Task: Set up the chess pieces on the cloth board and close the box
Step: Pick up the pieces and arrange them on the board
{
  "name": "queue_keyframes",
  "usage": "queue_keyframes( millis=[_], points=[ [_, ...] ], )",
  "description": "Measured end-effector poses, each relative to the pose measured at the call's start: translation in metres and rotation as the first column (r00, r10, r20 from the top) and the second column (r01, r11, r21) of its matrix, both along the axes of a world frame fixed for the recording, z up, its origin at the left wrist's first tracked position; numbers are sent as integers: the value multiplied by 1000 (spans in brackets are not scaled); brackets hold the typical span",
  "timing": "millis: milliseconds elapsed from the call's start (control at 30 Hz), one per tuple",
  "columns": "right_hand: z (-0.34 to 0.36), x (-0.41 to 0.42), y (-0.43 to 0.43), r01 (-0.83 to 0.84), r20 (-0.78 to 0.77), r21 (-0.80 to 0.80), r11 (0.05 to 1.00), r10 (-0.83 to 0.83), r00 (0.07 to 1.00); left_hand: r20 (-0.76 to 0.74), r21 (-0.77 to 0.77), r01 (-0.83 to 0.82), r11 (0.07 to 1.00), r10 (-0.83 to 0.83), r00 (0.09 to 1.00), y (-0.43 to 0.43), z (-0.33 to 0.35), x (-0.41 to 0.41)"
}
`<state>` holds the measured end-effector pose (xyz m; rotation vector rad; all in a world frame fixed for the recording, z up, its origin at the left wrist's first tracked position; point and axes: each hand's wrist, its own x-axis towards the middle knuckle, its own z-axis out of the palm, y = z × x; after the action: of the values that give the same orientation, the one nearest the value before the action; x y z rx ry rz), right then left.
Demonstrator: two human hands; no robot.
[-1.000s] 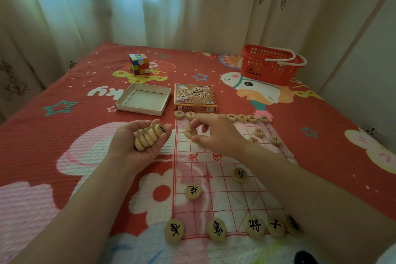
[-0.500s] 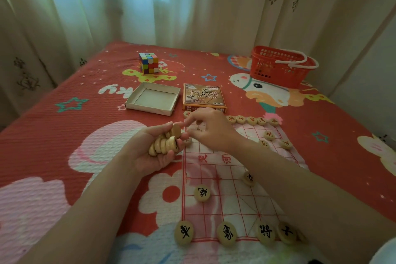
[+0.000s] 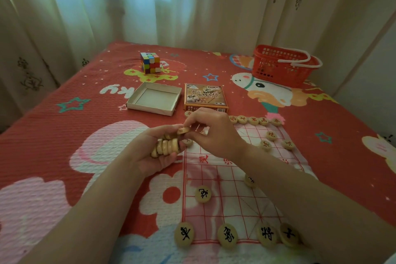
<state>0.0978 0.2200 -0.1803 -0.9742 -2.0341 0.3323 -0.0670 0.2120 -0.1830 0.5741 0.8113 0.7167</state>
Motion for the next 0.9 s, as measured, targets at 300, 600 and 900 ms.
queue_keyframes(
  millis=[300,600,900],
  points=[
    [-6,4,-7,-10,-70,-91,996,3,998,-97,163,-131,978,148,984,-3,2,6],
    [-7,11,-9,29,46,-70,997,-26,999,-63,126,-70,990,79,995,-4,5,8],
    [-1,13,-13,28,78,-75,997,-23,997,-31,107,-61,992,65,997,-6,5,8]
  ],
)
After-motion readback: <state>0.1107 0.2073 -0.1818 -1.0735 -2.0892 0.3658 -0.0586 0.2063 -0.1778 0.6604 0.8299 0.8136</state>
